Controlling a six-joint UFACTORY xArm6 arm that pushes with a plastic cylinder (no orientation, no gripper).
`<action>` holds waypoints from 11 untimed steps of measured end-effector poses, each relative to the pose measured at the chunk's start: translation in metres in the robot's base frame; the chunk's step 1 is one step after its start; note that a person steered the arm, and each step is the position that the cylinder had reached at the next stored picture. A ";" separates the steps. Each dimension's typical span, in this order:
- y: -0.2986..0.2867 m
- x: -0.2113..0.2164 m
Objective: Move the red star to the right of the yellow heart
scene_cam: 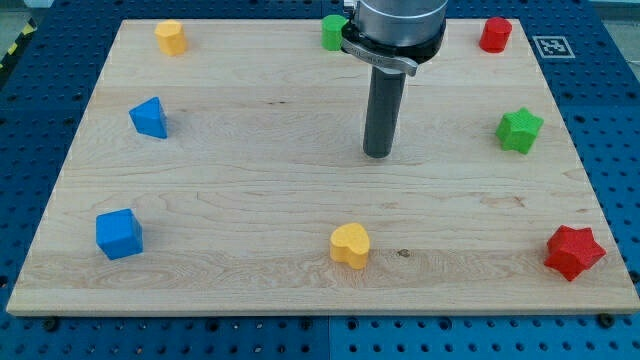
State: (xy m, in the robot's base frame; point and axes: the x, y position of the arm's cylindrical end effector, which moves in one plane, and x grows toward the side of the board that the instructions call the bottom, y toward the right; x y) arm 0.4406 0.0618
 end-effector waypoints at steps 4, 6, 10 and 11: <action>0.007 -0.003; 0.115 0.015; 0.278 0.154; 0.278 0.154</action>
State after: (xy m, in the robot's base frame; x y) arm 0.5945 0.3396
